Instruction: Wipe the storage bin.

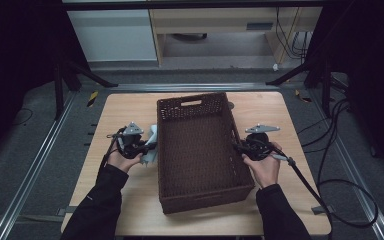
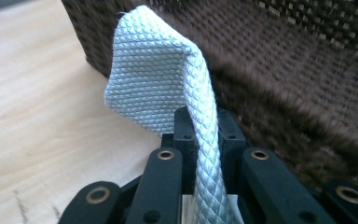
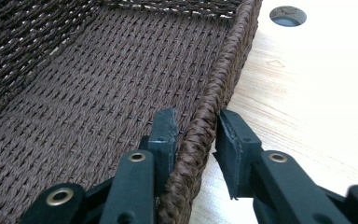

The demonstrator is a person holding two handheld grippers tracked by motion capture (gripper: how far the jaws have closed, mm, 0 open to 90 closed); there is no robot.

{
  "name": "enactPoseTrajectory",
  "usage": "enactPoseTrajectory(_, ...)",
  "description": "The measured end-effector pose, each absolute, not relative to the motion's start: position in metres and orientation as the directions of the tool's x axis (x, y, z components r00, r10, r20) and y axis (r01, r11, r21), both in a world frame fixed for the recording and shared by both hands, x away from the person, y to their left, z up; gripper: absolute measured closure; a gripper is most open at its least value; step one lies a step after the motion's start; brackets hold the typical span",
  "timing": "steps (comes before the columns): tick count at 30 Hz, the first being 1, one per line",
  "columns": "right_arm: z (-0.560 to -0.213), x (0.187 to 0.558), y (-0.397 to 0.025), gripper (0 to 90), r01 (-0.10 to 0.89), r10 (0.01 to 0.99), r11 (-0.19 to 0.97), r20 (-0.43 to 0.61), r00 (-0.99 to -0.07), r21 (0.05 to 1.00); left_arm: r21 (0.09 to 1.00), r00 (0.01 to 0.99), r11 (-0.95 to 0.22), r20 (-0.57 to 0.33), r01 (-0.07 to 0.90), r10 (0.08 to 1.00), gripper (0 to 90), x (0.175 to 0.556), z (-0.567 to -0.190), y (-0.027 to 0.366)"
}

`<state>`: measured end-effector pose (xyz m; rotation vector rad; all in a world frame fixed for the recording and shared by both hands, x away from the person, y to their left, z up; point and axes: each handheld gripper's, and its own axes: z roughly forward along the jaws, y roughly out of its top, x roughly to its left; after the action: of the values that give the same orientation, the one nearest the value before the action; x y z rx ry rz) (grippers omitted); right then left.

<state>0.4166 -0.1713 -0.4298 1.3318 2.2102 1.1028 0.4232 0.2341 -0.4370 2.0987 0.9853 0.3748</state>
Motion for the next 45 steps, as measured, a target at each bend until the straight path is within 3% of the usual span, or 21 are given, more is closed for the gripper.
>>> enactPoseTrajectory(11, -0.420, 0.409, -0.177, 58.9, 0.568, 0.848, 0.262, 0.095, -0.522, 0.780, 0.661, 0.656, -0.441, -0.104, 0.607, 0.748, 81.6, 0.409, -0.479, 0.235)
enactPoseTrajectory(17, -0.422, 0.405, -0.174, 58.9, 0.586, 0.838, 0.296, 0.090, -0.538, 0.754, 0.715, 0.647, -0.401, -0.095, 0.573, 0.756, 81.6, 0.405, -0.460, 0.240)
enactPoseTrajectory(27, -0.429, 0.410, -0.171, 67.8, 0.606, 0.852, 0.292, 0.087, -0.517, 0.740, 0.776, 0.680, -0.405, -0.041, 0.483, 0.732, 81.6, 0.391, -0.426, 0.230)
enactPoseTrajectory(33, -0.428, 0.410, -0.170, 70.7, 0.602, 0.864, 0.279, 0.078, -0.497, 0.748, 0.755, 0.679, -0.410, -0.064, 0.512, 0.731, 81.6, 0.388, -0.438, 0.231)
enactPoseTrajectory(41, -0.429, 0.414, -0.170, 70.7, 0.605, 0.874, 0.251, 0.092, -0.477, 0.756, 0.663, 0.694, -0.482, -0.080, 0.573, 0.716, 81.6, 0.383, -0.479, 0.224)
enactPoseTrajectory(45, -0.429, 0.414, -0.170, 69.9, 0.601, 0.875, 0.249, 0.090, -0.475, 0.760, 0.667, 0.686, -0.471, -0.082, 0.577, 0.723, 81.6, 0.385, -0.478, 0.226)
